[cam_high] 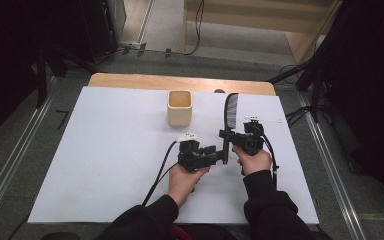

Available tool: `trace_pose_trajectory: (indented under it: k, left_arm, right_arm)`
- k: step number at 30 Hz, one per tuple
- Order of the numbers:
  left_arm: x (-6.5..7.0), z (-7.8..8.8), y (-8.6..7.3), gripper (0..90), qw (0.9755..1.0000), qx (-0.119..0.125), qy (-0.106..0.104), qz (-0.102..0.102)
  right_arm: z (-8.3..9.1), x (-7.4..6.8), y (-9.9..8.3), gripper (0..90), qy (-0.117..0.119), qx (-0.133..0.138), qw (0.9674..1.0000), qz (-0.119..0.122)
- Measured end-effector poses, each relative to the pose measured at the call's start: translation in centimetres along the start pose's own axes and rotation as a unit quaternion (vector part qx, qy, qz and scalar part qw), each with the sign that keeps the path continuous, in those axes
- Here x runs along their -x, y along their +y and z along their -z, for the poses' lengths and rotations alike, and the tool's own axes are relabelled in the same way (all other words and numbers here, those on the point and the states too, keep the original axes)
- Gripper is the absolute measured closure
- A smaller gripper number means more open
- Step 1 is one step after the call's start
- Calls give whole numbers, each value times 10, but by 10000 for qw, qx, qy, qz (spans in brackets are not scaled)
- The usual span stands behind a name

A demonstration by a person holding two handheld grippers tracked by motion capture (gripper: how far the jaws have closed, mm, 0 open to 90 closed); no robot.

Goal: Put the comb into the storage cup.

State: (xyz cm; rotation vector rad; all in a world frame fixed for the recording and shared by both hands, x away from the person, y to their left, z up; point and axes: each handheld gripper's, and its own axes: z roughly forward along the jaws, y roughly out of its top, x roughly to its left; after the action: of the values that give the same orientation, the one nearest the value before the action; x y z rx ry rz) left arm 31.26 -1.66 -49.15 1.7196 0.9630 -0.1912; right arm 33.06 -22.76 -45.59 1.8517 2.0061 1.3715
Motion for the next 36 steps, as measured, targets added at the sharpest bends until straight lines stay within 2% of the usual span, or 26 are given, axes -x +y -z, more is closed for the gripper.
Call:
trace_pose_trajectory:
  k: [5,8,13,22,26,30,33,36]
  left_arm:
    - [0,4,0,431,9996,-275,8,-67]
    - [0,7,0,431,9988,-437,59,-202]
    - [-2,9,2,420,9983,-553,79,-161]
    - [-4,17,4,402,9957,-833,217,-351]
    - [-6,23,5,396,9947,-934,233,-364]
    - [-10,28,6,395,9941,-991,159,-412]
    - [-12,32,6,395,9923,-1060,224,-595]
    - [-15,38,7,394,9919,-1100,229,-591]
  right_arm:
    - [0,0,0,697,-37,-1,10000,14]
    - [0,1,0,697,-60,2,10000,37]
    - [0,0,0,698,-87,11,9999,86]
    - [1,-1,-1,698,-117,53,9998,150]
    - [0,-1,-1,698,-114,43,9998,146]
    - [0,-2,-1,698,-108,48,9998,153]
    - [0,-2,-1,698,-113,52,9998,158]
    - [0,-2,-2,698,-154,96,9995,250]
